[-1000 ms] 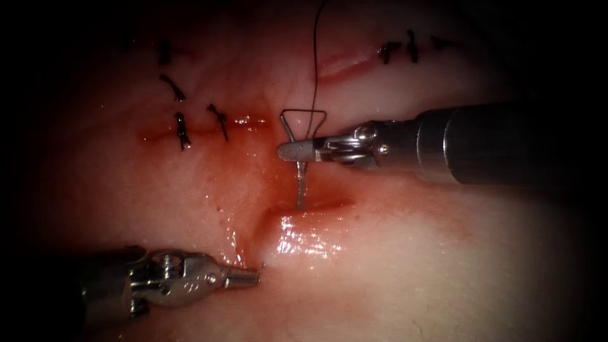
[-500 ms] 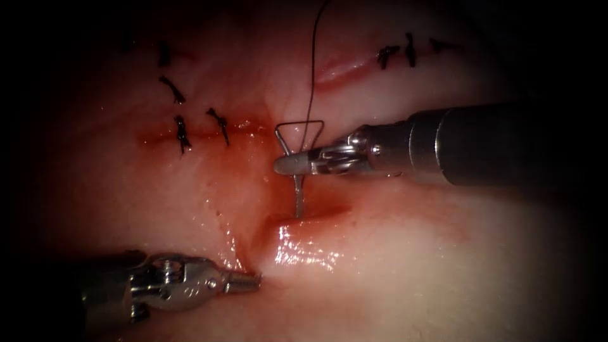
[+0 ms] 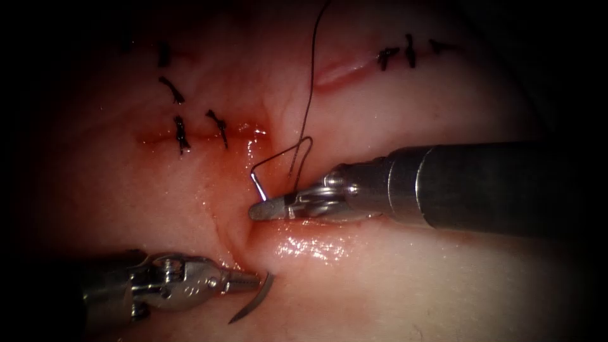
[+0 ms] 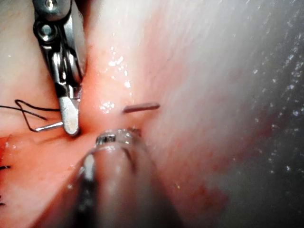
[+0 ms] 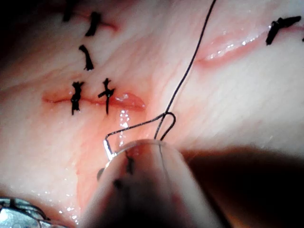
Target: Wound Closure
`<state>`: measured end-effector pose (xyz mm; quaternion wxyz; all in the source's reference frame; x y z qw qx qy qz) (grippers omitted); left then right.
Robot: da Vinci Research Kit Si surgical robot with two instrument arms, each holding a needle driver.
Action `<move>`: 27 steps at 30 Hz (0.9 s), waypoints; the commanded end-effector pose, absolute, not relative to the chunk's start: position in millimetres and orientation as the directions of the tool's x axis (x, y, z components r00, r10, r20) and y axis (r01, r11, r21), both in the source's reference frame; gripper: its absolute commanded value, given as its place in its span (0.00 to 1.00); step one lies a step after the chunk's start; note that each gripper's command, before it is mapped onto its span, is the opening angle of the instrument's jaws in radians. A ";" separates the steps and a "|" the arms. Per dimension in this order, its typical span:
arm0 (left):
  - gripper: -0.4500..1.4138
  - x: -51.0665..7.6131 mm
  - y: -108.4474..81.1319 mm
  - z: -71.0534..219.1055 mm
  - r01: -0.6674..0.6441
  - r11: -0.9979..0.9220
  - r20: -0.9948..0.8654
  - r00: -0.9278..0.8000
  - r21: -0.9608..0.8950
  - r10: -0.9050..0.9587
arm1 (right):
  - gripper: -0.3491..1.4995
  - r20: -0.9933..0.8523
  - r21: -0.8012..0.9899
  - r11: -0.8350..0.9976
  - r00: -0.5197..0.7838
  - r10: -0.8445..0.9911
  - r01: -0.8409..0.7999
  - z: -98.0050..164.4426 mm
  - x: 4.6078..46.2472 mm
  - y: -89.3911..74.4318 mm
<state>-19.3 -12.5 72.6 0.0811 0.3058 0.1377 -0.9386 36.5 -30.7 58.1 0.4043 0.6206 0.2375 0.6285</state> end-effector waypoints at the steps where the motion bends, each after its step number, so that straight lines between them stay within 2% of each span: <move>1: 0.00 -19.8 -12.5 73.1 0.237 -0.949 -0.597 -0.799 -0.208 -0.069 | 0.00 0.590 0.800 -0.561 0.109 0.800 -0.212 58.4 37.7 -30.6; 3: 0.00 -19.8 -12.5 73.1 0.237 -0.949 -0.597 -0.799 -0.208 -0.069 | 0.00 0.589 0.800 -0.561 0.107 0.801 -0.213 58.4 37.8 -30.8; 6: 0.00 -19.8 -12.5 73.0 0.237 -0.949 -0.597 -0.799 -0.208 -0.068 | 0.00 0.593 0.800 -0.589 0.006 0.805 -0.114 58.6 37.3 -29.3; 9: 0.00 -19.8 -12.5 72.8 0.237 -0.949 -0.598 -0.799 -0.209 -0.067 | 0.00 0.507 0.850 -0.513 -0.079 0.858 -0.118 58.8 36.8 -27.8; 10: 0.00 -19.8 -12.4 72.7 0.237 -0.948 -0.598 -0.799 -0.210 -0.067 | 0.16 0.388 0.913 -0.399 -0.119 0.914 -0.087 59.3 36.0 -26.2; 12: 0.00 -19.8 -12.3 72.6 0.238 -0.948 -0.599 -0.798 -0.212 -0.066 | 0.47 0.276 0.949 -0.297 -0.177 0.945 -0.109 59.9 34.6 -24.3; 13: 0.00 -19.8 -12.2 72.6 0.238 -0.948 -0.599 -0.798 -0.212 -0.066 | 0.58 0.230 0.957 -0.258 -0.196 0.953 -0.134 60.3 33.9 -23.5; 14: 0.00 -19.8 -12.2 72.6 0.238 -0.948 -0.599 -0.798 -0.212 -0.066 | 0.58 0.230 0.957 -0.258 -0.196 0.953 -0.134 60.3 33.9 -23.5; 15: 0.00 -19.8 -12.1 72.6 0.238 -0.948 -0.600 -0.798 -0.213 -0.065 | 0.73 0.178 0.966 -0.213 -0.222 0.959 -0.148 60.9 32.9 -22.4; 16: 0.31 -19.9 -11.7 72.5 0.232 -0.949 -0.605 -0.794 -0.211 -0.060 | 0.82 0.065 0.975 -0.113 -0.237 0.969 -0.194 61.5 31.6 -21.3; 17: 0.31 -19.9 -11.7 72.5 0.232 -0.949 -0.605 -0.794 -0.211 -0.060 | 0.82 0.065 0.975 -0.113 -0.237 0.969 -0.194 61.5 31.6 -21.3; 18: 0.49 -20.1 -11.1 72.5 0.218 -0.953 -0.633 -0.773 -0.210 -0.038 | 0.86 0.016 0.972 -0.074 -0.253 0.967 -0.221 62.0 30.3 -20.4; 19: 0.49 -20.1 -11.1 72.5 0.218 -0.953 -0.633 -0.773 -0.210 -0.038 | 0.86 0.016 0.972 -0.074 -0.253 0.967 -0.221 62.0 30.3 -20.4; 20: 0.57 -20.3 -10.6 72.5 0.222 -0.956 -0.663 -0.748 -0.189 -0.042 | 0.86 -0.025 0.965 -0.040 -0.242 0.970 -0.260 62.3 29.1 -19.8; 21: 0.59 -20.3 -10.3 72.5 0.220 -0.959 -0.675 -0.737 -0.180 -0.042 | 0.87 -0.058 0.956 -0.010 -0.222 0.973 -0.294 62.3 28.3 -19.5; 25: 0.61 -20.6 -9.2 72.4 0.217 -0.968 -0.728 -0.683 -0.123 -0.061 | 0.90 -0.113 0.936 0.040 -0.190 0.975 -0.350 62.0 25.6 -18.9; 26: 0.61 -20.7 -8.8 72.4 0.208 -0.974 -0.763 -0.643 -0.090 -0.066 | 0.95 -0.124 0.932 0.049 -0.188 0.974 -0.358 61.5 24.2 -18.8; 27: 0.50 -20.9 -8.7 72.6 0.186 -0.980 -0.784 -0.617 -0.070 -0.061 | 0.96 -0.126 0.940 0.061 -0.176 0.976 -0.336 60.8 23.2 -18.9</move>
